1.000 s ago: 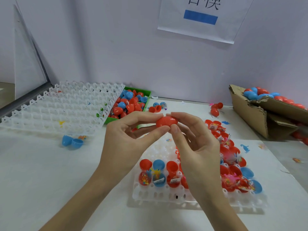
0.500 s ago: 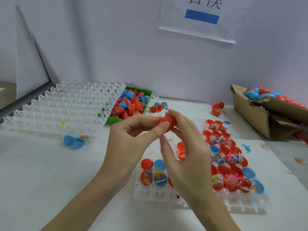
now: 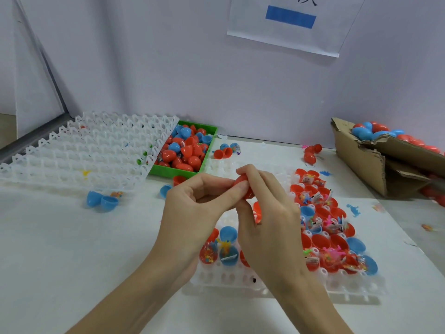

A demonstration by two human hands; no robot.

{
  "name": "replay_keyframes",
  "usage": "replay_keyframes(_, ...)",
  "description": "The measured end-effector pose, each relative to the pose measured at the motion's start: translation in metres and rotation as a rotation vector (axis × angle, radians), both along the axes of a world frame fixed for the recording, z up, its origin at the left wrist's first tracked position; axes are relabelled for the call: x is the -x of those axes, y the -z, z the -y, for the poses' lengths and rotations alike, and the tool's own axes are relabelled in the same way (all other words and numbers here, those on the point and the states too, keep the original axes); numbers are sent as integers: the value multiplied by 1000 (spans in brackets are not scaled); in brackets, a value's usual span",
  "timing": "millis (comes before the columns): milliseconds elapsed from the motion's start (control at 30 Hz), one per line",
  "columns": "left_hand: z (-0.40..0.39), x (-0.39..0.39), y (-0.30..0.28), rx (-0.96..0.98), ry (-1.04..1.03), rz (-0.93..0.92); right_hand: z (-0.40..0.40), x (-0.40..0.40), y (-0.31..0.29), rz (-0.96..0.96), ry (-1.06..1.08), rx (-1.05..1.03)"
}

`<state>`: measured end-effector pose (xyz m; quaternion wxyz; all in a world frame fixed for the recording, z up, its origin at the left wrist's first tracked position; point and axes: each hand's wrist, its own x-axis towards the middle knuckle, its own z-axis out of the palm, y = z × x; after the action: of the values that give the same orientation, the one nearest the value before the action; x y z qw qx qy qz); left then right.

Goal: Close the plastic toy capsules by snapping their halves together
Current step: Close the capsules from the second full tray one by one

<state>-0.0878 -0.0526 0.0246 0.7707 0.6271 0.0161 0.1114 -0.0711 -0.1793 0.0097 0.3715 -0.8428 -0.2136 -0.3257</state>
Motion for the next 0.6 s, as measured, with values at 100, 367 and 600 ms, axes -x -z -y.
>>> replay_keyframes(100,-4,-6,-5,171,103,-51,0,-1,-3,-22,-82,-118)
replay_keyframes(367,-12,-11,-5,365,405,-69,3,1,-2,-208,-368,-270)
replay_keyframes(600,-17,-20,2,394,362,-167,16,-6,-8,-268,-380,-300)
